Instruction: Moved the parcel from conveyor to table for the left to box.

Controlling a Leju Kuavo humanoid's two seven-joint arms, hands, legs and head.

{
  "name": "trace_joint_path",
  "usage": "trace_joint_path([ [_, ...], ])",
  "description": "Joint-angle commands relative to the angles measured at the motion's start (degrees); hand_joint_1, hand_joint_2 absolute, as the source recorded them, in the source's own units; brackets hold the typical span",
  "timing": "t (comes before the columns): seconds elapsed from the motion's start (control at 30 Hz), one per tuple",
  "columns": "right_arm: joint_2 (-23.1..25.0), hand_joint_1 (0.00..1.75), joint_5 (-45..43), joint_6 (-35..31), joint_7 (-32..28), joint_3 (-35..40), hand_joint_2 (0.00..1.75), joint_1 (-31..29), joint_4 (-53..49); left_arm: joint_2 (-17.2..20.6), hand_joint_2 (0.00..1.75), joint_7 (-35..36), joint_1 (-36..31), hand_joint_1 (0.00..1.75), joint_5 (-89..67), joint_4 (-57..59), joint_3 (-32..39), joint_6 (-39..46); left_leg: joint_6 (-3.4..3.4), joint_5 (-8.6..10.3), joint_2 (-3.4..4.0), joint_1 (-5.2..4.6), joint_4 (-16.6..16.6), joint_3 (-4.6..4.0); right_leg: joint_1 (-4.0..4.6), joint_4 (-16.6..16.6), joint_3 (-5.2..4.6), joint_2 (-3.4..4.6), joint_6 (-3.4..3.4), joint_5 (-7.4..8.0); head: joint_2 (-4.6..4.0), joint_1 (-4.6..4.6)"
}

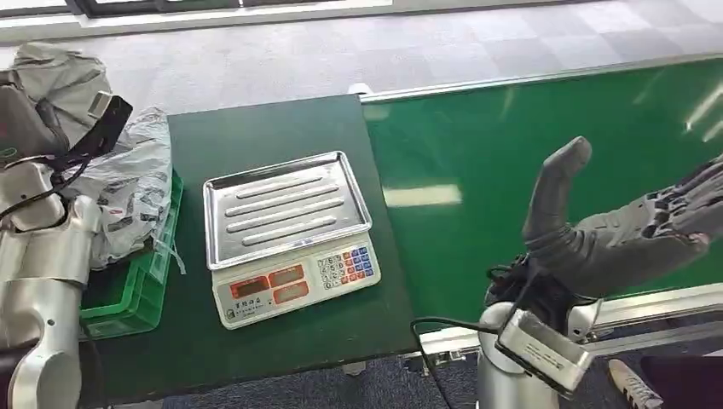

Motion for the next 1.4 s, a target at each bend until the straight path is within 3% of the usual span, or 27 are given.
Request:
trace_joint_path([
  [0.03,-0.04,0.00,3.55,-0.15,2.98,-0.93,1.75,2.78,0.25,5.74,1.75,2.50,-1.16,1.75,7.15,22.97,13.32,0.63,0.06,-0.08,0.45,-0.02,-0.31,0.45,-0.03,-0.21,0.24,0.59,-0.08,0.06,0.00,0.00],
  [0.1,-0.04,0.00,4.23,-0.15,3.36,-0.59,1.75,2.60,0.32,5.74,1.75,3.16,-0.31,1.75,7.51,23.25,14.14,0.66,0.07,-0.05,0.27,0.01,-0.41,0.51,-0.01,-0.31,0.30,0.49,-0.10,0.03,0.00,0.00],
  [0.13,-0.04,0.00,4.59,-0.15,3.49,-0.27,1.75,2.59,0.41,5.64,1.75,4.10,-0.02,0.33,7.47,23.05,14.47,1.31,0.04,-0.06,0.11,0.00,-0.26,0.35,0.00,-0.18,0.18,0.33,-0.08,-0.02,0.00,0.00],
  [0.5,-0.04,0.00,4.59,-0.15,3.49,-0.27,1.75,2.59,0.41,5.64,1.75,4.10,-0.02,0.33,7.47,23.05,14.47,1.31,0.06,-0.04,-0.25,0.06,-0.17,0.13,0.07,-0.16,0.14,0.04,-0.07,-0.04,0.00,0.00],
  [0.53,-0.04,0.00,4.59,-0.15,3.49,-0.27,1.75,2.59,0.41,5.64,1.75,4.10,-0.02,0.00,7.47,23.05,14.47,1.31,0.08,-0.02,-0.31,0.07,-0.20,0.17,0.09,-0.20,0.20,0.00,-0.08,-0.04,0.00,0.00],
  [0.6,-0.04,0.00,5.55,-0.15,4.31,0.48,1.75,2.19,0.82,5.23,1.75,4.42,-0.22,0.00,8.95,21.69,16.47,4.90,0.05,-0.04,-0.27,0.07,-0.13,0.10,0.09,-0.13,0.12,0.00,-0.08,-0.05,0.00,0.00],
  [0.63,-0.04,0.00,5.87,-0.15,4.62,0.83,1.75,1.90,1.14,5.19,0.00,3.84,-0.06,0.00,9.63,20.85,17.28,7.32,0.06,-0.04,-0.31,0.07,-0.16,0.13,0.08,-0.14,0.15,-0.02,-0.08,-0.06,0.00,0.00],
  [0.67,-0.04,0.00,6.41,-0.15,5.26,1.20,1.75,1.38,1.49,5.07,0.00,2.30,0.60,0.00,10.95,17.89,19.11,7.65,0.06,-0.04,-0.29,0.08,-0.14,0.11,0.09,-0.13,0.13,-0.01,-0.08,-0.06,0.00,-0.02],
  [0.73,-0.04,0.00,6.96,-0.15,5.84,1.85,1.75,0.60,2.21,1.38,0.00,-4.12,4.69,0.00,12.51,2.21,28.33,7.65,0.02,-0.06,-0.15,0.08,-0.06,0.01,0.10,-0.06,0.00,0.09,-0.07,-0.03,0.00,0.00],
  [0.8,-0.04,0.00,6.86,-0.15,5.65,2.00,1.75,0.21,2.90,-4.89,0.00,-20.69,3.47,0.00,13.57,-9.21,43.22,7.65,0.09,-0.04,-0.25,0.12,-0.14,0.07,0.12,-0.17,0.10,0.06,-0.07,-0.02,0.00,-0.02],
  [0.87,-0.04,0.00,6.22,-0.15,5.02,1.44,1.75,-0.18,3.50,-10.23,0.00,-45.44,-2.62,0.00,22.38,-12.02,56.45,7.65,0.06,-0.02,-0.43,0.16,0.03,-0.14,0.20,-0.07,-0.03,-0.18,-0.05,-0.05,0.00,-0.04],
  [0.9,-0.04,0.00,6.14,-0.15,4.90,1.11,1.75,-0.37,3.94,-10.82,0.00,-54.23,-6.80,0.00,28.62,-7.13,60.00,7.65,0.11,0.00,-0.73,0.22,0.12,-0.23,0.26,-0.06,-0.01,-0.41,-0.04,-0.10,0.00,-0.02],
  [0.93,-0.04,0.00,6.35,-0.15,4.99,0.78,1.75,-0.51,3.91,-11.12,0.00,-56.27,-7.66,0.00,34.30,-5.57,56.74,7.41,0.02,0.00,-0.55,0.22,0.18,-0.27,0.30,-0.01,-0.14,-0.31,-0.05,-0.07,0.00,0.00],
  [0.97,-0.04,0.00,6.19,-0.15,4.78,0.28,1.75,-0.71,4.34,-13.64,0.00,-56.27,-5.81,0.00,46.60,-11.92,47.03,3.07,0.08,0.02,-0.67,0.22,0.19,-0.29,0.30,-0.02,-0.09,-0.40,-0.04,-0.08,0.00,0.00],
  [1.07,-0.04,0.00,4.86,-0.15,3.21,-1.17,1.75,-0.37,5.83,-21.46,0.00,-53.65,1.87,0.00,66.09,-34.14,27.27,-11.87,0.14,0.07,-0.78,0.16,0.10,-0.26,0.23,-0.12,0.03,-0.54,0.01,-0.06,0.00,0.00],
  [1.1,-0.04,0.00,4.66,-0.15,3.01,-1.15,1.75,-0.32,6.00,-21.99,0.00,-53.12,2.76,0.00,66.73,-35.97,25.54,-11.99,0.19,0.08,-0.83,0.16,0.05,-0.20,0.23,-0.22,0.12,-0.56,0.03,-0.03,0.00,-0.02],
  [1.13,-0.04,0.00,0.64,0.24,-0.88,-4.86,1.75,-3.35,11.61,-22.63,0.00,-51.35,5.65,0.00,69.20,-41.51,19.96,-13.79,0.10,0.02,-0.46,0.10,0.10,-0.11,0.15,-0.16,0.02,-0.31,0.00,-0.01,0.00,-0.02],
  [1.17,-0.04,0.00,0.29,-0.15,0.50,-0.93,1.75,0.10,9.85,-22.20,0.00,-49.48,10.54,0.00,71.86,-47.67,13.56,-12.56,0.13,0.02,-0.52,0.04,0.08,-0.07,0.10,-0.15,0.05,-0.37,0.01,-0.04,0.00,-0.02],
  [1.2,-0.04,0.00,1.00,-0.15,4.40,2.59,1.75,-0.59,10.18,-21.17,0.00,-49.13,12.28,0.00,73.65,-51.07,12.84,-14.41,0.18,0.02,-0.51,0.09,0.00,0.03,0.14,-0.30,0.20,-0.31,0.02,0.01,0.00,0.00],
  [1.23,-0.04,0.00,-2.72,-0.15,1.12,2.30,1.75,0.09,13.81,-21.77,0.00,-49.79,14.89,0.00,74.65,-53.83,8.21,-13.44,0.09,-0.03,-0.27,0.10,0.04,-0.03,0.13,-0.19,0.07,-0.07,-0.01,0.04,0.00,0.00],
  [1.3,-0.04,0.00,-4.60,-0.15,0.27,2.38,1.75,0.10,16.35,-21.75,0.00,-50.49,18.45,0.00,77.74,-59.66,3.85,-13.94,0.18,0.00,-0.49,0.05,-0.15,0.08,0.06,-0.36,0.34,-0.20,0.03,0.05,0.00,0.00],
  [1.4,-0.04,0.00,-7.79,-0.15,-2.35,2.65,1.75,1.99,16.73,-21.77,0.00,-49.99,22.27,0.00,82.74,-64.44,0.62,-17.76,0.10,-0.08,-0.27,0.04,-0.01,0.01,0.05,-0.17,0.16,-0.17,0.00,0.00,0.00,0.00],
])
